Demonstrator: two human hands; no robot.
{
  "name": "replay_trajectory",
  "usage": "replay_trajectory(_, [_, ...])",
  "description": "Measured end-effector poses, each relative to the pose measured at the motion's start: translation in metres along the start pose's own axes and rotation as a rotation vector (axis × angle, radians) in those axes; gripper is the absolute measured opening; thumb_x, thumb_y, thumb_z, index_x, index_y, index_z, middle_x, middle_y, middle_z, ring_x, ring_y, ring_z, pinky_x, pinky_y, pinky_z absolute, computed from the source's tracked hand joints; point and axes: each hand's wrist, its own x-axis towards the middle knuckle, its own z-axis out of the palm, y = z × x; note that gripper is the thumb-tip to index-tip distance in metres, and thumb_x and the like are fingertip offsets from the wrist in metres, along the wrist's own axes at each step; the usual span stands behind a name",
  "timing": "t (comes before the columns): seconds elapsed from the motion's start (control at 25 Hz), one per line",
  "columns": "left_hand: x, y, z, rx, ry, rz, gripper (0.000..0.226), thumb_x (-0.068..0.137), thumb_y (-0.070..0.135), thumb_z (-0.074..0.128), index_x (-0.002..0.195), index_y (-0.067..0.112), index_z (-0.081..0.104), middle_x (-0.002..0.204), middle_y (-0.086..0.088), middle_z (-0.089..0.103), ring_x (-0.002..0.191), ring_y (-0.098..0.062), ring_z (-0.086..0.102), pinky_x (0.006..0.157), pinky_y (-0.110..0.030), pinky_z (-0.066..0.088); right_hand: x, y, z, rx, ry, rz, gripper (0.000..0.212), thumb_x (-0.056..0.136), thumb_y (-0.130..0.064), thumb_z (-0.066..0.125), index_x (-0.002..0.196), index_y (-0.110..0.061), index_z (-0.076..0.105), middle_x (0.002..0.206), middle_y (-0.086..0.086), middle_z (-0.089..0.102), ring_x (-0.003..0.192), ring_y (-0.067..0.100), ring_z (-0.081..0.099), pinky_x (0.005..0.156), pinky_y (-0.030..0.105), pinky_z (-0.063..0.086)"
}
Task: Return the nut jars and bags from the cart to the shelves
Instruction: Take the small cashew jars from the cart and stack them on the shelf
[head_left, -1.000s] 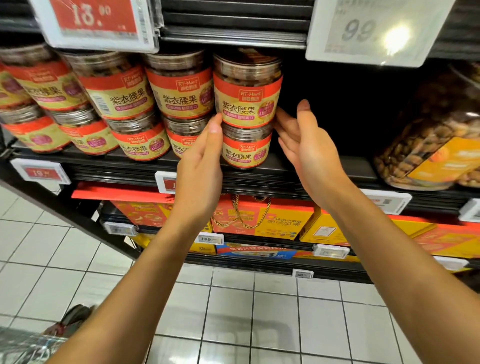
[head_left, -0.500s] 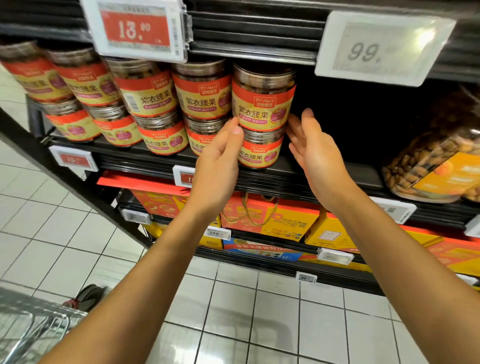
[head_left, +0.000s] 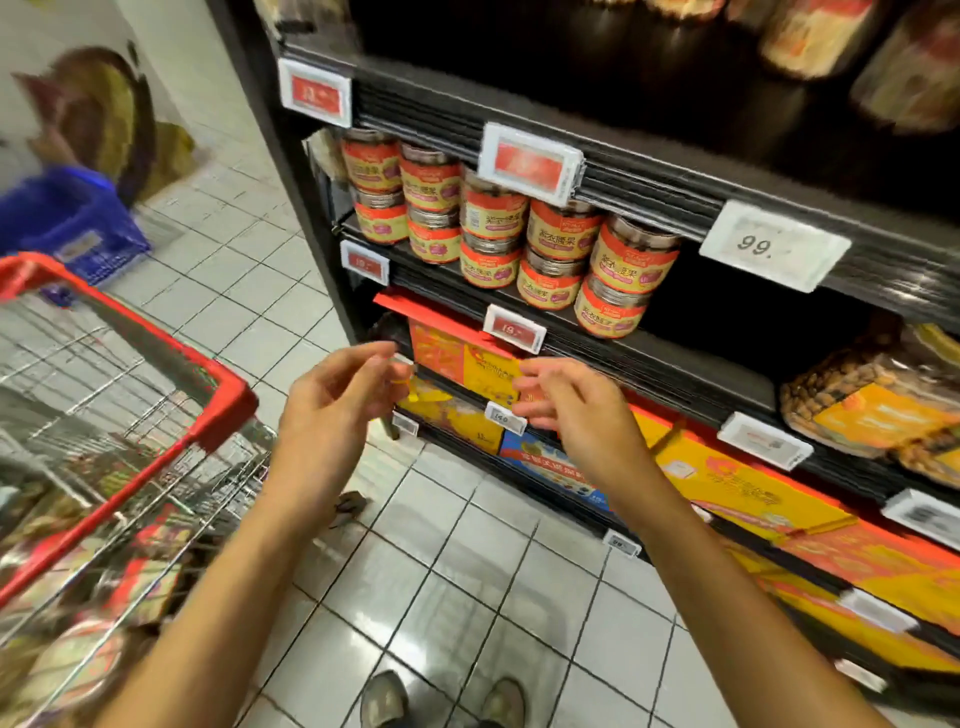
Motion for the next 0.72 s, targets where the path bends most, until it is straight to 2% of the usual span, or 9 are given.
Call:
replay_trajectory(0.08, [-0.037, 0.011, -0.061, 0.028, 0.11, -0.004, 0.02, 0.096, 0.012, 0.047, 0.096, 0.019, 0.066, 0.075, 0.008, 0.072, 0.07, -0.004, 0.067, 0.07, -0.017, 0.052, -0.027, -0.02, 0.034, 0.043, -0.15, -0.039, 0.024, 0.098, -0.012, 0.038, 0.092, -0.021, 0.06, 0.088, -0.001, 0.065, 0.069, 0.007, 0.063, 0.07, 0.017, 0.05])
replay_trajectory(0.2, [-0.086, 0.017, -0.15, 0.035, 0.323, -0.021, 0.023, 0.096, 0.013, 0.049, 0.089, 0.022, 0.069, 0.074, 0.01, 0.073, 0.066, -0.004, 0.063, 0.064, -0.013, 0.051, -0.048, -0.051, 0.105, 0.081, -0.356, -0.106, 0.026, 0.099, -0.011, 0.039, 0.089, -0.02, 0.061, 0.083, -0.005, 0.064, 0.063, -0.001, 0.061, 0.062, 0.012, 0.049])
replay_trajectory(0.28, [-0.116, 0.014, -0.211, 0.013, 0.488, -0.028, 0.024, 0.095, 0.013, 0.05, 0.083, 0.021, 0.071, 0.071, 0.01, 0.072, 0.061, -0.004, 0.06, 0.061, -0.015, 0.049, -0.061, -0.068, 0.17, 0.044, -0.498, -0.152, 0.029, 0.098, -0.013, 0.039, 0.086, -0.025, 0.061, 0.083, -0.007, 0.064, 0.065, 0.0, 0.062, 0.061, 0.014, 0.045])
replay_trajectory(0.4, [-0.153, 0.007, -0.305, -0.035, 0.686, -0.069, 0.02, 0.093, 0.014, 0.051, 0.084, 0.017, 0.068, 0.064, 0.009, 0.07, 0.052, -0.003, 0.058, 0.049, -0.014, 0.046, -0.081, -0.081, 0.275, 0.038, -0.707, -0.183, 0.028, 0.099, -0.017, 0.04, 0.085, -0.03, 0.061, 0.086, -0.008, 0.066, 0.068, 0.001, 0.064, 0.061, 0.017, 0.049])
replay_trajectory(0.48, [-0.168, 0.0, -0.367, -0.042, 0.785, -0.131, 0.021, 0.09, 0.014, 0.052, 0.08, 0.018, 0.069, 0.063, 0.008, 0.07, 0.055, -0.006, 0.059, 0.056, -0.02, 0.044, -0.09, -0.084, 0.342, -0.012, -0.814, -0.204, 0.028, 0.098, -0.019, 0.042, 0.084, -0.032, 0.061, 0.09, -0.006, 0.067, 0.076, 0.006, 0.066, 0.069, 0.026, 0.051])
replay_trajectory(0.52, [-0.174, -0.004, -0.4, -0.041, 0.824, -0.169, 0.021, 0.089, 0.014, 0.052, 0.078, 0.018, 0.069, 0.063, 0.008, 0.07, 0.057, -0.007, 0.059, 0.059, -0.021, 0.043, -0.094, -0.083, 0.377, -0.033, -0.848, -0.189, 0.027, 0.098, -0.019, 0.042, 0.084, -0.031, 0.061, 0.092, -0.005, 0.067, 0.079, 0.009, 0.066, 0.072, 0.027, 0.051])
replay_trajectory(0.6, [-0.181, -0.015, -0.461, -0.056, 0.849, -0.244, 0.018, 0.091, 0.013, 0.052, 0.08, 0.016, 0.066, 0.062, 0.008, 0.069, 0.055, -0.006, 0.061, 0.056, -0.019, 0.044, -0.097, -0.075, 0.446, -0.045, -0.871, -0.094, 0.024, 0.098, -0.015, 0.041, 0.091, -0.019, 0.063, 0.091, 0.0, 0.066, 0.076, 0.008, 0.062, 0.069, 0.018, 0.049])
replay_trajectory(0.72, [-0.178, -0.04, -0.523, -0.064, 0.866, -0.359, 0.022, 0.093, 0.006, 0.046, 0.081, 0.014, 0.062, 0.056, 0.008, 0.067, 0.048, -0.002, 0.06, 0.049, -0.012, 0.048, -0.093, -0.051, 0.516, -0.129, -0.794, 0.058, 0.026, 0.098, -0.009, 0.04, 0.105, 0.003, 0.062, 0.095, 0.01, 0.063, 0.07, 0.011, 0.057, 0.066, 0.016, 0.048])
